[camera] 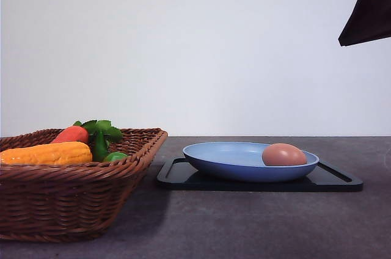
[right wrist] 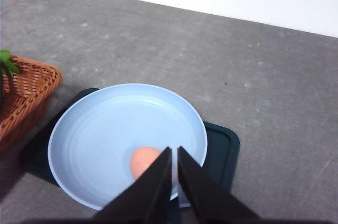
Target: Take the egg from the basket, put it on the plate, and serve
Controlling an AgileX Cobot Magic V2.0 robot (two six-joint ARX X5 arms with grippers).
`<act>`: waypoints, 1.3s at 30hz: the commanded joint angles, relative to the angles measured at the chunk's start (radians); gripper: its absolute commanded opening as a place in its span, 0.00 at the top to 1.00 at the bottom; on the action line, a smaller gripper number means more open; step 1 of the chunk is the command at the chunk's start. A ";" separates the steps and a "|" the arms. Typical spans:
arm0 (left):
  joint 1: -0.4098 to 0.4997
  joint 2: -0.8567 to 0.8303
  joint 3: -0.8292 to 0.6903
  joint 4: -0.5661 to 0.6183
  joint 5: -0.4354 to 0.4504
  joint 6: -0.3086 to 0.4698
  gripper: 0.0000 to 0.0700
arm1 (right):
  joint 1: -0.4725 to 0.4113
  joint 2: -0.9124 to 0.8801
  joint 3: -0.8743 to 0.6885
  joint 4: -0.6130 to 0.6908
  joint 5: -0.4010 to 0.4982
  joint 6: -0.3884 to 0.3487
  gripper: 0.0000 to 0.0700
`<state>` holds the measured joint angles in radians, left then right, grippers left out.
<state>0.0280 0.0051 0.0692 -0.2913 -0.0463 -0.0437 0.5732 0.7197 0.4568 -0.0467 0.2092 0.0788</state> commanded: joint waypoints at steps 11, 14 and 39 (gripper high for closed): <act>0.000 -0.002 -0.024 -0.005 0.002 -0.002 1.00 | 0.007 0.003 0.005 0.010 0.002 -0.001 1.00; 0.000 -0.002 -0.024 -0.005 0.002 -0.002 1.00 | 0.007 0.003 0.005 0.010 0.002 -0.001 1.00; 0.000 -0.002 -0.024 -0.005 0.002 -0.002 1.00 | -0.190 -0.334 -0.138 0.077 -0.016 -0.165 1.00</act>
<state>0.0280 0.0051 0.0677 -0.2871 -0.0463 -0.0440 0.4036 0.4017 0.3472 0.0179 0.2225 -0.0682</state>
